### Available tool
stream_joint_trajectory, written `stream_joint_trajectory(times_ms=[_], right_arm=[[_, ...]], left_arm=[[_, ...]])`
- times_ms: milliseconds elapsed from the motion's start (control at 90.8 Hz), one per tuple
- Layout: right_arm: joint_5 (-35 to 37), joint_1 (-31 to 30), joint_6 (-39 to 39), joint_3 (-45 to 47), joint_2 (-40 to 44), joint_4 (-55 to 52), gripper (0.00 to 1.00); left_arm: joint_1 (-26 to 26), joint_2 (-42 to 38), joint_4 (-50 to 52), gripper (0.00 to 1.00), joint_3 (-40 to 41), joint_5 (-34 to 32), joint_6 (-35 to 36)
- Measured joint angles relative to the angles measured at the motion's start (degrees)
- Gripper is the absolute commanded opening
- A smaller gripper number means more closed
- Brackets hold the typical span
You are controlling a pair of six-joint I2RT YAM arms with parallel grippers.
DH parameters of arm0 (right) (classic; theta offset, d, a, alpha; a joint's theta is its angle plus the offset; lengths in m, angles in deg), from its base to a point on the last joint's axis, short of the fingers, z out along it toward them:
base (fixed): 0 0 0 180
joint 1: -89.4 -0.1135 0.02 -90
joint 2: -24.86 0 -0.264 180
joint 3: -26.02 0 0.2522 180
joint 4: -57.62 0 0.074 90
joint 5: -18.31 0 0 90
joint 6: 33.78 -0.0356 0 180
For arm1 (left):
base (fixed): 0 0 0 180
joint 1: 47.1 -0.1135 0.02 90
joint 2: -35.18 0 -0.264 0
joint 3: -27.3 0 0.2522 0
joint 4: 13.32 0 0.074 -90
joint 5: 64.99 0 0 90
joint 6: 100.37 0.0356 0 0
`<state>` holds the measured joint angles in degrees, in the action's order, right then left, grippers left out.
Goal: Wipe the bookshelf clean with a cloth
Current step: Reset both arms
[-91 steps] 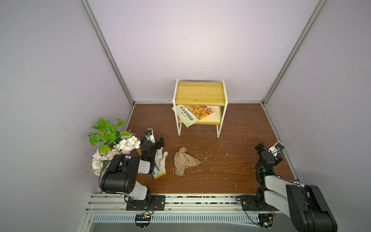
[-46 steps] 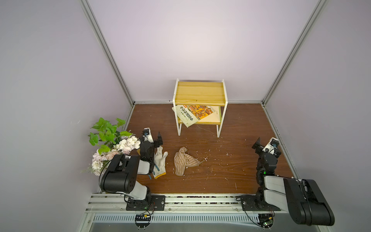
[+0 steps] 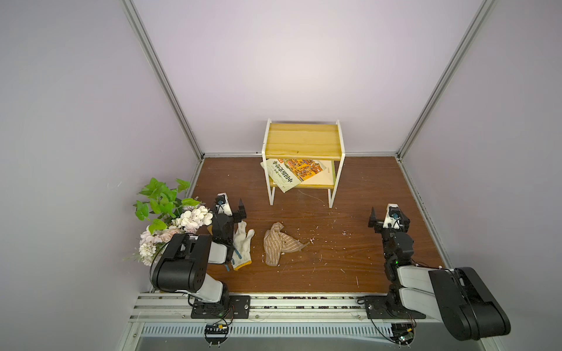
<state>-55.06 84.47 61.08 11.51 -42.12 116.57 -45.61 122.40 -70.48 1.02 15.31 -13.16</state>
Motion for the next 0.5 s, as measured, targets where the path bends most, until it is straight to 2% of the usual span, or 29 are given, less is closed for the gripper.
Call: stream_joint_trajectory(times_ms=[110,198,275,418,495], right_arm=[[-1.4,0.1,-0.8,0.0,4.4,-0.6,0.99],[-2.7,0.1,-1.3,-0.5,3.8,-0.3,0.99],[-4.1,0.1,-1.7,-1.1,-1.6,2.0,0.99],[-4.2,-0.3,-1.9,-1.4,-19.7,10.8,1.0],[-4.0,-0.5,-2.4,-3.5,-22.1,6.3,0.99]], left_arm=[[0.0,0.0,0.0,1.0,0.0,0.0,0.0],[0.0,0.0,0.0,1.0,0.0,0.0,0.0],[0.0,0.0,0.0,1.0,0.0,0.0,0.0],[0.0,0.0,-0.1,1.0,0.0,0.0,0.0],[0.0,0.0,-0.2,1.0,0.1,0.0,0.0]])
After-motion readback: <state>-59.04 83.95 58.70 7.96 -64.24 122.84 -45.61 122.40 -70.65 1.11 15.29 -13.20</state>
